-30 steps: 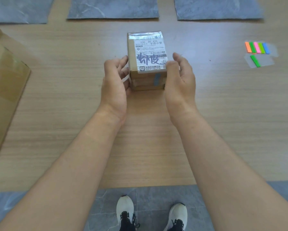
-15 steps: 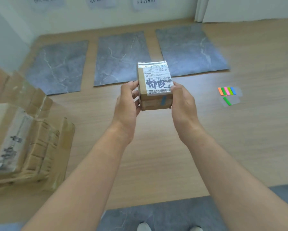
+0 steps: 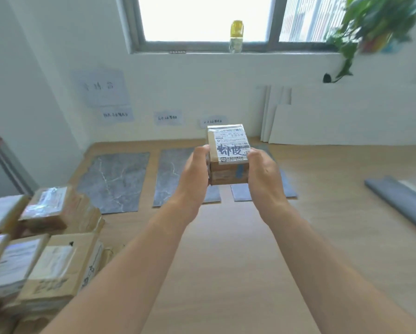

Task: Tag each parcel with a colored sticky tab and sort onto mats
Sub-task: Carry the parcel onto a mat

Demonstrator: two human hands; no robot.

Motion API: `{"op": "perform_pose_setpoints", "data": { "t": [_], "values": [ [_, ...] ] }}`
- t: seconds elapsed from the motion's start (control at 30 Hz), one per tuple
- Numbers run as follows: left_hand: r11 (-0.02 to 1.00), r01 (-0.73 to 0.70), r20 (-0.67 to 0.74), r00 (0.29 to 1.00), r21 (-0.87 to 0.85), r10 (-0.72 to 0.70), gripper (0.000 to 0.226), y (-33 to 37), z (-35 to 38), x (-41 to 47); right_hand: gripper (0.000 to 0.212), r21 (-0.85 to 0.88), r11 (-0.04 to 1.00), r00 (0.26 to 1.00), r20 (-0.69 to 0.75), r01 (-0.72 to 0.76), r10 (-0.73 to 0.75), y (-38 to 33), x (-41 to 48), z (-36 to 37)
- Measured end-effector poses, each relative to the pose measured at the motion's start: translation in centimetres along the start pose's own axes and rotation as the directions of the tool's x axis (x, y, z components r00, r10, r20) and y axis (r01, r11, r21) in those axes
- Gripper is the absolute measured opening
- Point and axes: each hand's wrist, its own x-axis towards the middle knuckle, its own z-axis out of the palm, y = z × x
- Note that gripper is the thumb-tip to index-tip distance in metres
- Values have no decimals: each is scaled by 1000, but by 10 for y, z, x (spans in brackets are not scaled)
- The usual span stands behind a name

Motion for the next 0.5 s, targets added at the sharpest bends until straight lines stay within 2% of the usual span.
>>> {"op": "perform_pose_setpoints", "data": {
  "t": [0.23, 0.5],
  "values": [
    [1000, -30, 69, 997, 6, 30, 35, 26, 4, 4, 30, -6, 1000, 998, -59, -12, 12, -33, 1, -2],
    [999, -20, 85, 996, 40, 16, 39, 20, 30, 36, 30, 14, 1000, 997, -71, -27, 28, -23, 35, -20]
  ]
}}
